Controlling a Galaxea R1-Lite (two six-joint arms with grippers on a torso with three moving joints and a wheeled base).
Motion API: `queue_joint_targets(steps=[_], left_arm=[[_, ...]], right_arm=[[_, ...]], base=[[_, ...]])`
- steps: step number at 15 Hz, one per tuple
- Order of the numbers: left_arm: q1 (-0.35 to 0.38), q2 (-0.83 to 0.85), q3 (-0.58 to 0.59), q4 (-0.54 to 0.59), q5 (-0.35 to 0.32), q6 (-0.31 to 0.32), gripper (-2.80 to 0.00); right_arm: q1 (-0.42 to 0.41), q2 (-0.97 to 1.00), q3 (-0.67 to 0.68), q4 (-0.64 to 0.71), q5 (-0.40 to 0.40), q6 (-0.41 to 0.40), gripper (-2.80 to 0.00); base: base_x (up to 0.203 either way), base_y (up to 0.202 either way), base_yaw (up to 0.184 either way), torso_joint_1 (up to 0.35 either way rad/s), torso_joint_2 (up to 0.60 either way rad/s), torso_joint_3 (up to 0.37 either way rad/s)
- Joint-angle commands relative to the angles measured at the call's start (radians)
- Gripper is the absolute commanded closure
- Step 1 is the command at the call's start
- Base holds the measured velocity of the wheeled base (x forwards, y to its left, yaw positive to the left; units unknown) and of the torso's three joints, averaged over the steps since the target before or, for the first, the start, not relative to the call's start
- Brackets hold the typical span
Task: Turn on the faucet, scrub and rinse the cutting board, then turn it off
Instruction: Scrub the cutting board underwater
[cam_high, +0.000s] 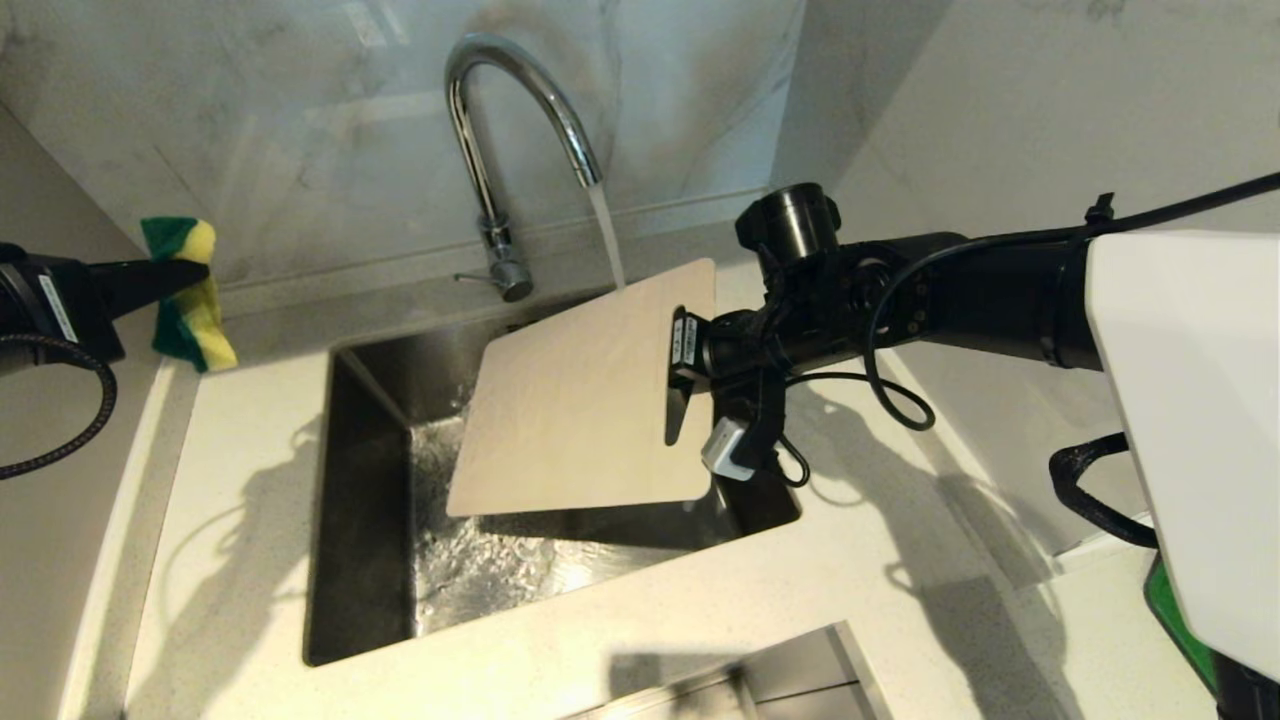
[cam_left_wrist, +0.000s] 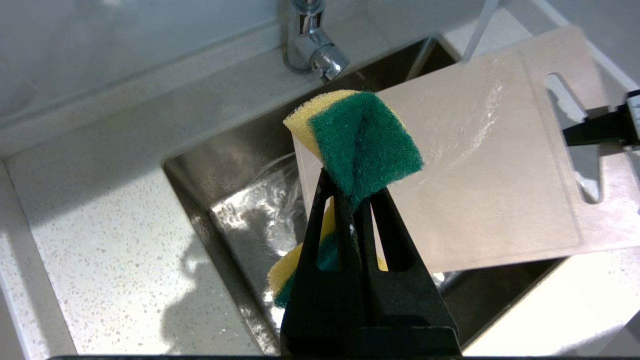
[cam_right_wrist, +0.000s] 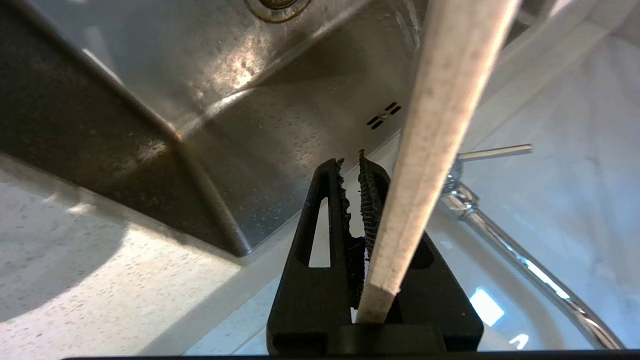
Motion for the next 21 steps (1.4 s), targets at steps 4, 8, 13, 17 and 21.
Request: queue_joint_targets(steps=[4,8,13,17,21], left_arm=[[-0.030,0.030,0.034,0.001,-0.002,-0.021,0.00],[-0.148,0.052,0.022,0.003,0.003,-0.078,0.00],[-0.353,0.157,-0.180,0.052,0.073,-0.202,0.00],[-0.474,0.267,-0.329,0.164,0.074,-0.364,0.00],[-0.512,0.379,-0.417,0.183,0.062,-0.467,0.00]], right_arm=[[0.028,-0.136,0.062,0.021,0.006,-0.009,0.00],[0.062,-0.214,0.118,0.021,0.027,0.004,0.00],[0.087,-0.295,0.216,0.016,0.040,0.004,0.00],[0.115,-0.304,0.223,0.014,0.041,0.004,0.00],[0.127,-0.308,0.222,0.015,0.041,0.006,0.00]], base=[[0.000,0.000,0.000,0.000,0.00,0.000],[0.000,0.000,0.000,0.000,0.00,0.000],[0.000,0.000,0.000,0.000,0.00,0.000],[0.000,0.000,0.000,0.000,0.00,0.000],[0.000,0.000,0.000,0.000,0.00,0.000]])
